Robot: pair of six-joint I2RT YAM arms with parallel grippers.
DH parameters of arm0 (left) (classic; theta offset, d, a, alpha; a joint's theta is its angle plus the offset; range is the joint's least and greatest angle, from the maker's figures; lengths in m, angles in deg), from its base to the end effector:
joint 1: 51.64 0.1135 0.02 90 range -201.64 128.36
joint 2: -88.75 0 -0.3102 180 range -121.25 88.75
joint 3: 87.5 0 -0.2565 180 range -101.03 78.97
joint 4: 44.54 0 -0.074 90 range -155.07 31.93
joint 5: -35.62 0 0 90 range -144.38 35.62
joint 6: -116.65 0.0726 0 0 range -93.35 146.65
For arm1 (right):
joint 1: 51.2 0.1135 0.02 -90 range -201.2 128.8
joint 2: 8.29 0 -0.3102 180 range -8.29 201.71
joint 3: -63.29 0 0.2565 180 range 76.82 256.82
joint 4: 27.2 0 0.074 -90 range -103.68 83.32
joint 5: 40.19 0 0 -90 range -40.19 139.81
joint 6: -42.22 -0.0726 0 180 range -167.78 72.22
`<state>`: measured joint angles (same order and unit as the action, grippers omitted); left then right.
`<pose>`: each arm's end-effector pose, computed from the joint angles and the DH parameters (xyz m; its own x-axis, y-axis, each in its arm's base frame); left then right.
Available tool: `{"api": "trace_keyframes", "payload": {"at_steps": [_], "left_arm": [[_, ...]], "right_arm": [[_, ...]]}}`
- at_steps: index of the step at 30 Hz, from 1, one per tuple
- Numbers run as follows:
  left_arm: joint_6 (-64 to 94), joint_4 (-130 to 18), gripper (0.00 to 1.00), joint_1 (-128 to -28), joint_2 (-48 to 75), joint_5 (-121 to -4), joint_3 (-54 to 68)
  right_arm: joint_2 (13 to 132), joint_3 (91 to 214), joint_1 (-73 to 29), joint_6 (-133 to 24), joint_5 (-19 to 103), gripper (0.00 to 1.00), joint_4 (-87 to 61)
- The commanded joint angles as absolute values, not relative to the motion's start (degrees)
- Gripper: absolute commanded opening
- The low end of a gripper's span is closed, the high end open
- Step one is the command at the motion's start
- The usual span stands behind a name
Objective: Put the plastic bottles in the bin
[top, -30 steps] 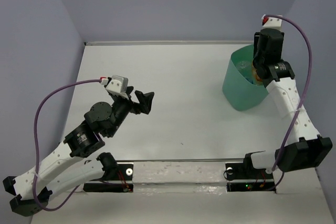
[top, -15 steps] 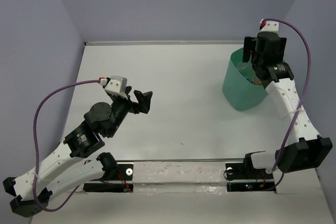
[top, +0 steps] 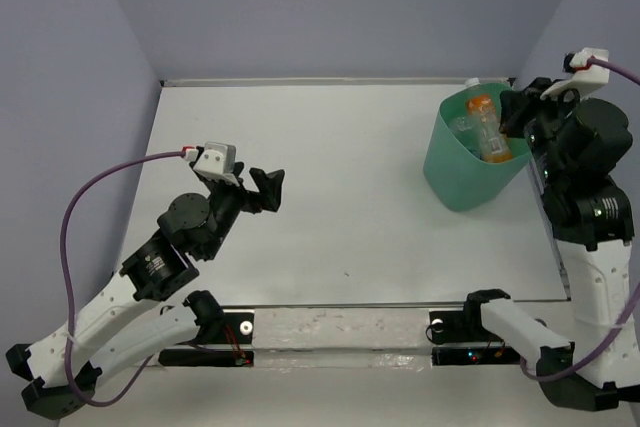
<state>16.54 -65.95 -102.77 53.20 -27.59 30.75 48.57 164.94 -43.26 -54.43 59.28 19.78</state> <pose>0.1109 -0.0854 0.4187 -0.0209 -0.2237 -0.9744 0.4159 0.8843 -0.2120 0.1779 0.0128 0.5484 -0.0345 0.1105 -0.9933 0.0308 0.9935 0.1095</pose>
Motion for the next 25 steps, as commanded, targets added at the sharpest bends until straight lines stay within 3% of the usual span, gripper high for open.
{"api": "trace_keyframes", "payload": {"at_steps": [1, 6, 7, 9, 10, 19, 25], "left_arm": [[17.07, -61.94, 0.99, -101.83, 55.08, -28.36, 31.42], [16.19, -60.70, 0.99, -101.65, 57.11, -29.50, 30.37], [16.10, -60.62, 0.99, -101.65, 57.46, -29.85, 29.59], [16.10, -60.00, 0.99, -101.65, 58.51, -30.73, 28.62], [15.76, -59.74, 0.99, -101.65, 59.30, -30.82, 28.26], [16.54, -56.49, 0.99, -101.56, 61.77, -33.81, 22.20], [15.67, -53.76, 0.99, -101.65, 60.46, -33.63, 22.55]], "right_arm": [[38.77, 158.22, -43.38, -61.38, 33.50, 0.00, 12.62], [27.68, 151.10, -43.38, -65.09, 20.45, 0.03, 5.31], [25.92, 149.43, -43.38, -65.53, 19.15, 0.21, 4.87], [21.08, 148.02, -43.38, -66.32, 17.56, 0.67, 4.43], [19.68, 146.88, -43.38, -66.41, 17.12, 0.99, 4.43], [7.46, 140.98, -43.38, -62.72, 26.94, 1.00, 4.61], [5.95, 139.84, -43.38, -62.28, 30.65, 1.00, 4.34]]}}
